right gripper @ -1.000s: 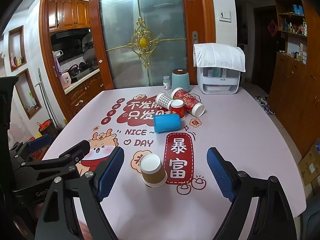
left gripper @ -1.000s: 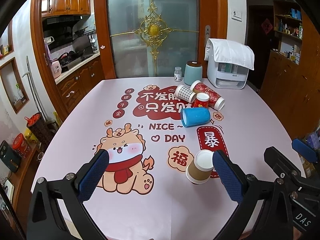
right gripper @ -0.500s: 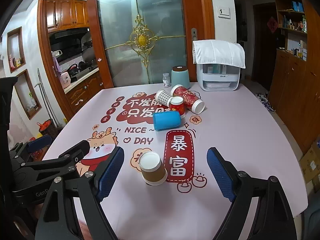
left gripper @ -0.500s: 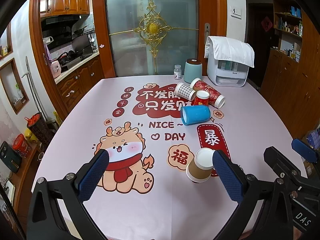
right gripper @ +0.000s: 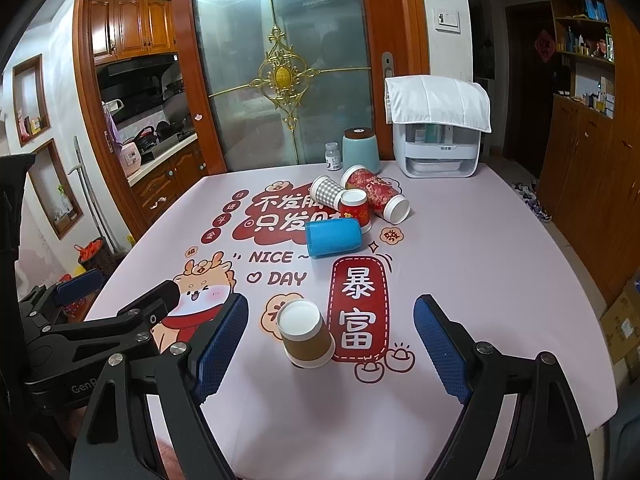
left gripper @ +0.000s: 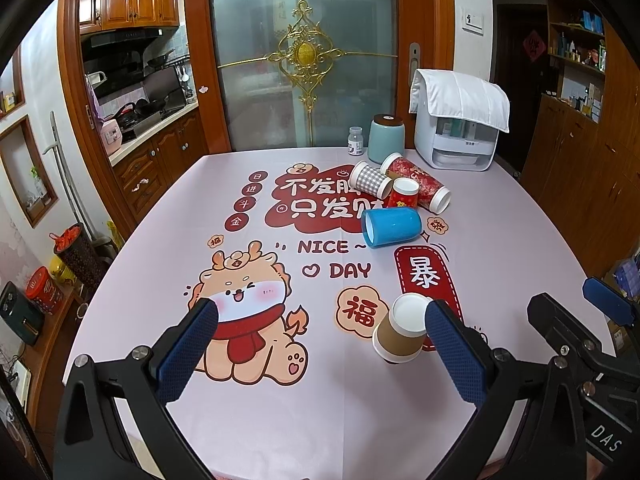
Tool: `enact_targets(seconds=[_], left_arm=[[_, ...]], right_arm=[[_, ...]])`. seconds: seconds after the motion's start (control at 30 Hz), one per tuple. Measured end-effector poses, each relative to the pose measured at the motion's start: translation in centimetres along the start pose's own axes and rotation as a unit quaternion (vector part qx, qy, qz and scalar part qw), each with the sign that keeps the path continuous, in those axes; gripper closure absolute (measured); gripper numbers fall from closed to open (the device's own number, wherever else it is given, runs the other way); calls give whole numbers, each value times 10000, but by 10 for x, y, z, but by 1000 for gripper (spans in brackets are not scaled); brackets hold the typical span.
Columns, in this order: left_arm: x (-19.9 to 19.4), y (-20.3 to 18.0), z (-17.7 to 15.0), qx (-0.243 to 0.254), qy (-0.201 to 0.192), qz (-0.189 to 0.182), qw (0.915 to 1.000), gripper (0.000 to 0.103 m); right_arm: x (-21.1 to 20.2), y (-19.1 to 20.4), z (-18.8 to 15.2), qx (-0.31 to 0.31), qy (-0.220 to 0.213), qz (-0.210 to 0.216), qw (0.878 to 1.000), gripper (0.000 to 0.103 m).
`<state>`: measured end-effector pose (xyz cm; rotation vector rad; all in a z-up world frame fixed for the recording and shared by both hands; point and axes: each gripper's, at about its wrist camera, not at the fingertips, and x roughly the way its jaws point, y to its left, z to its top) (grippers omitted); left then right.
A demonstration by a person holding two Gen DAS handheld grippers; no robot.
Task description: Flip cup upside down
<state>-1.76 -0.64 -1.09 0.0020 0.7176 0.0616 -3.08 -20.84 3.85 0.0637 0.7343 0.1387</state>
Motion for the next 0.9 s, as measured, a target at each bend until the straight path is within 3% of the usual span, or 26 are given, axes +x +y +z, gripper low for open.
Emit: enact_targets(seconds=[0.9], left_arm=[[0,0,2,14,15,-7,10000,1]], right_arm=[[0,2,1,0,9,2,10000,17]])
